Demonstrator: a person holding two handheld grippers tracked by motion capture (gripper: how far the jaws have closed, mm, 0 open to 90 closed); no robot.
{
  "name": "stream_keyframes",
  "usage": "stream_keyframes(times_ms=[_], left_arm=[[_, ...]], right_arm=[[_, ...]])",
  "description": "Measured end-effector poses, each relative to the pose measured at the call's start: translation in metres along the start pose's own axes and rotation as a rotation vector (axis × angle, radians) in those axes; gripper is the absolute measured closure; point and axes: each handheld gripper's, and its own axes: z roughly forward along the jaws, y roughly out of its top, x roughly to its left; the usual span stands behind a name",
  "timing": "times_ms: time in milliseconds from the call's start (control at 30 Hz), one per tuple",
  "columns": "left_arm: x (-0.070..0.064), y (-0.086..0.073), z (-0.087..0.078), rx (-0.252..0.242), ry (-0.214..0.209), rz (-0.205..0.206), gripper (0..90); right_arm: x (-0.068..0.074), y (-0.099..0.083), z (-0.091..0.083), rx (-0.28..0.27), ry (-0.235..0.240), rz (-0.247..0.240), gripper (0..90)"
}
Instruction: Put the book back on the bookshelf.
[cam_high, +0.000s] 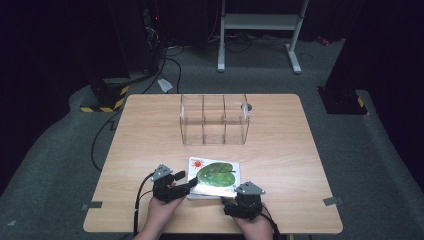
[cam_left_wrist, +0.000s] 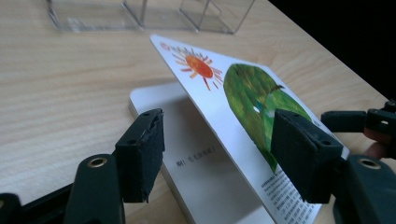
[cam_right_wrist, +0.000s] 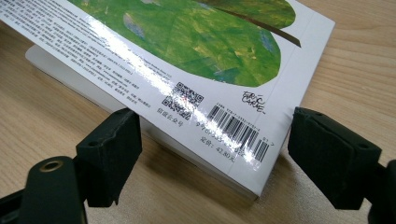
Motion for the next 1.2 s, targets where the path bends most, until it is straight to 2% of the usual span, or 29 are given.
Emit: stream_keyframes(times_ms=[67,100,200,233,267,333,367,433,567,767,867,1000,1100,1200], left_arm=[[0.001,0.001,0.003,0.023,-0.022,-0.022,36.5],[0.002,0.002,0.005,0.038,-0.032,-0.014,37.5],[0.001,0.007,0.009,0.079,-0.062,-0.027,41.9],[0.001,0.009,0.011,0.100,-0.066,-0.018,42.5],[0.001,0.012,0.013,0.124,-0.070,0.012,43.4],[0.003,0.014,0.016,0.154,-0.084,0.014,45.4],[0.003,0.015,0.018,0.151,-0.097,0.002,45.7],[0.004,0.014,0.020,0.151,-0.103,0.009,46.4],[0.005,0.010,0.021,0.143,-0.096,0.012,49.1],[0.005,0.007,0.022,0.143,-0.079,0.038,49.5],[0.005,0.007,0.022,0.164,-0.074,0.043,50.7],[0.002,0.008,0.020,0.183,-0.061,0.085,53.3],[0.001,0.007,0.018,0.174,-0.062,0.104,55.2],[-0.001,0.007,0.016,0.159,-0.059,0.140,57.5]], right_arm=[[0.000,0.000,0.000,-0.001,-0.001,-0.001,17.7],[0.000,0.000,0.000,-0.001,-0.001,-0.001,17.7],[0.000,0.000,0.000,-0.001,-0.003,-0.002,17.7],[0.000,0.000,0.000,0.000,-0.003,-0.003,17.7],[0.000,0.000,0.000,0.001,-0.004,-0.005,17.6],[0.001,0.000,0.001,0.006,-0.004,-0.008,17.5],[0.001,0.000,0.001,0.009,-0.004,-0.007,17.5],[0.000,0.000,0.000,0.016,0.000,-0.008,17.7],[-0.002,-0.001,-0.002,0.022,0.018,-0.015,18.8],[-0.005,-0.006,-0.010,-0.005,0.047,0.021,21.3],[-0.007,-0.006,-0.011,-0.011,0.050,0.039,21.4],[-0.011,-0.004,-0.012,-0.013,0.051,0.048,22.2],[-0.012,-0.003,-0.012,-0.018,0.055,0.049,23.5],[-0.012,-0.003,-0.013,-0.023,0.066,0.059,26.7]])
